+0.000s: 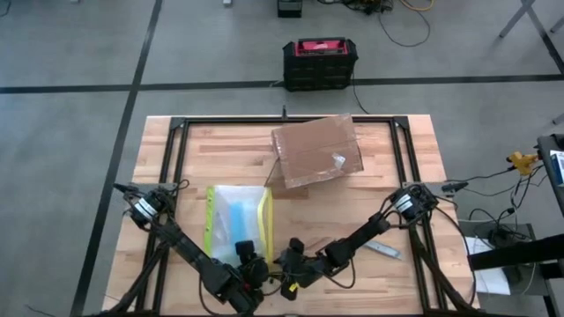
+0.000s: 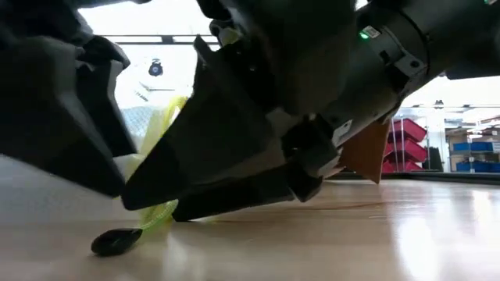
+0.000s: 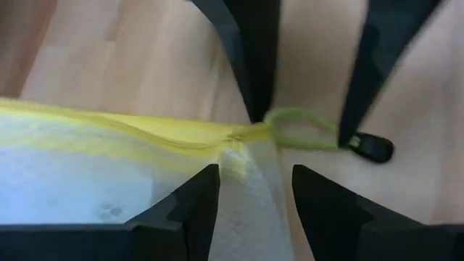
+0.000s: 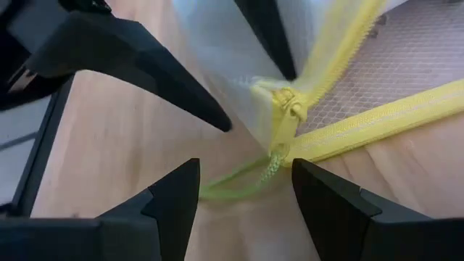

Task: Unpack boxes
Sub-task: Close the zip bag

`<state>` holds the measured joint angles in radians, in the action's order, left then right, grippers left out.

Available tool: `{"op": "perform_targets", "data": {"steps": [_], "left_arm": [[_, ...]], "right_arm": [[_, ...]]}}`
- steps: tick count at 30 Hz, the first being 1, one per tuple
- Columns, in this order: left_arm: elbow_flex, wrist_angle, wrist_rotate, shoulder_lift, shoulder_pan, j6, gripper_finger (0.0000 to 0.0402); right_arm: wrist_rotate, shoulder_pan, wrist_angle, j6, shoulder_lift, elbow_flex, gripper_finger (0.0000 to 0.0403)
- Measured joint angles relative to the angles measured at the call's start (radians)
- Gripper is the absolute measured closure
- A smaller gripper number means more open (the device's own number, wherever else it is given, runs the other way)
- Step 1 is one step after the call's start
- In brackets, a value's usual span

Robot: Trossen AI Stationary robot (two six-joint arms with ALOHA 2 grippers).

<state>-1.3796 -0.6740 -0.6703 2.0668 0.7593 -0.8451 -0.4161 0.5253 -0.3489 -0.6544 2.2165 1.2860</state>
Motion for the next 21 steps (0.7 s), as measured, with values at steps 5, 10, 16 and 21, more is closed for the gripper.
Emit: {"op": "perform_targets", "data": {"steps": [5,10,16,21], "left_arm": [[0.0,0.0,-0.024,0.0,-0.005,-0.046,0.0259],[0.0,0.004,-0.024,0.0,-0.005,-0.06,0.0334],[0.0,0.005,-0.026,-0.003,0.007,-0.07,0.0392],[0.0,0.015,-0.038,-0.019,0.033,-0.101,0.0399]], "right_arm": [[-0.004,-0.006,0.01,0.01,0.009,0.015,0.0224],[-0.014,-0.008,0.037,0.043,0.009,0.015,0.0318],[-0.01,-0.008,0.038,0.143,0.01,0.015,0.0392],[0.007,-0.008,0.056,0.206,-0.007,0.014,0.0401]]}}
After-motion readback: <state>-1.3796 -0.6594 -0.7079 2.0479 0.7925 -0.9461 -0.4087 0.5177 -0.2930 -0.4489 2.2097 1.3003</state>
